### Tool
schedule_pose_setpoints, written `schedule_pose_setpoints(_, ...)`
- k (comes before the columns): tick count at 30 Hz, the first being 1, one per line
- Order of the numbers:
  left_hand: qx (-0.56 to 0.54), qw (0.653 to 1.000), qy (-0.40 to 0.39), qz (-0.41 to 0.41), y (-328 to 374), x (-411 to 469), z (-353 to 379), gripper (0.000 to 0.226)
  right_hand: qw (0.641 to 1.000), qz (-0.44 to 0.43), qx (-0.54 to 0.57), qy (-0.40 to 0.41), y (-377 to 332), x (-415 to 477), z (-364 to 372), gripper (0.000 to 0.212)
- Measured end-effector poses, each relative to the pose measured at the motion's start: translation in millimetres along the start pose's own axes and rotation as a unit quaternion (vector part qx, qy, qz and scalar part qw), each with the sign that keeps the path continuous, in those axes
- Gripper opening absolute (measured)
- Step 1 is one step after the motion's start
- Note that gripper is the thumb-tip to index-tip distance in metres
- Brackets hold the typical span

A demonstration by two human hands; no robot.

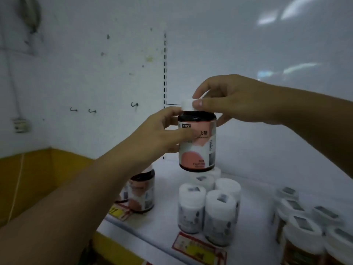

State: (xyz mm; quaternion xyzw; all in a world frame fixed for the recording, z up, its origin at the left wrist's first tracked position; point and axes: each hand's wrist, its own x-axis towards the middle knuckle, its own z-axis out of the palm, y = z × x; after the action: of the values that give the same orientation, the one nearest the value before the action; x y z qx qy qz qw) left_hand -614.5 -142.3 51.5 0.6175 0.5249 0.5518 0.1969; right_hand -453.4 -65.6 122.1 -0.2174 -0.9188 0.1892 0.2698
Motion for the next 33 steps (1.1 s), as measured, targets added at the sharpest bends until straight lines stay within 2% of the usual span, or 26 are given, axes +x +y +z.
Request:
schedule_pose_setpoints(7,-0.001,0.998,0.044,0.040,-35.6,17.0,-91.5,0.048,0.998,-0.010,-0.010,0.066,-37.3,82.7,56.8,0.035)
schedule_pose_setpoints(12,0.049,0.994,0.098,-0.003,-80.3,25.4,-117.9,0.041,0.992,0.035,-0.025,0.122,-22.3,120.8,80.2,0.038)
schedule_pose_setpoints(19,0.040,0.993,0.072,-0.084,-129.6,30.7,-122.9,0.038,0.994,0.104,0.033,0.022,16.3,150.7,120.3,0.036)
schedule_pose_setpoints(24,-0.027,0.996,0.039,-0.073,-154.3,30.3,-129.6,0.043,0.988,0.138,0.037,-0.064,25.8,173.3,153.8,0.033)
schedule_pose_setpoints(27,-0.080,0.994,0.017,-0.077,-167.5,21.2,-128.1,0.053,0.977,0.182,0.045,-0.100,25.2,173.2,170.2,0.031)
schedule_pose_setpoints(33,-0.152,0.983,-0.014,-0.106,-175.0,20.5,-120.9,0.051,0.962,0.241,0.030,-0.129,23.0,160.9,185.9,0.035)
